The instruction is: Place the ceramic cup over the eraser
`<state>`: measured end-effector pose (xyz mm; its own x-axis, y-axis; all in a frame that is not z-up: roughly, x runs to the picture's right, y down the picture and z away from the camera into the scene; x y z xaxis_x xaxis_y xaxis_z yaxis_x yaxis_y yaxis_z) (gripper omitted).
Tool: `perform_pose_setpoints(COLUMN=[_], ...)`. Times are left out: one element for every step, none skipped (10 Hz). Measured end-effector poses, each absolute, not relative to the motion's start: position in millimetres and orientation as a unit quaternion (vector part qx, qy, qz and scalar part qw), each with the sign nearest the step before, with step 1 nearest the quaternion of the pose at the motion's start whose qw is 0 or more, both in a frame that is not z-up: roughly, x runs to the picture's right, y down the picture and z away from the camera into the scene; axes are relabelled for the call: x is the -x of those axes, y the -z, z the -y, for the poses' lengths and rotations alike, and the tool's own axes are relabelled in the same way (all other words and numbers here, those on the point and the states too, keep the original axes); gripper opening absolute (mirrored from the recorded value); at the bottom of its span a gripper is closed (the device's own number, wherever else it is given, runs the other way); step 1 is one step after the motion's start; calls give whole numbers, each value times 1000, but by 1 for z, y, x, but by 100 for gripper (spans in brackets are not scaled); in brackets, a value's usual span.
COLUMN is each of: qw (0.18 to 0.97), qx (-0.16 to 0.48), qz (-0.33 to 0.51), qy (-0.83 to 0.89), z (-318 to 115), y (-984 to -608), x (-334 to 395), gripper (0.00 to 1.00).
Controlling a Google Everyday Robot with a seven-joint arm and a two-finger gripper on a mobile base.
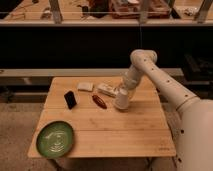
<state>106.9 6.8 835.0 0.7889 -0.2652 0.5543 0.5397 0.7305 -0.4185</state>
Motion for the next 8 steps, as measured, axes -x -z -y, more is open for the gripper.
perform_pose_setpoints(qw=[900, 899, 895, 893, 892, 889, 884, 882], qx=[289, 287, 285, 281, 281, 283, 285, 285], qz=[236, 236, 239, 243, 243, 245, 248, 251], qy=[228, 233, 247, 253, 258, 265, 274, 279], z=[1, 9, 28, 39, 45, 53, 55, 55], y=[-827, -817, -799, -791, -786, -777, -774, -773], x=[-104, -102, -85, -73, -67, -58, -45, -37], gripper=[8, 8, 8, 8, 8, 8, 8, 8])
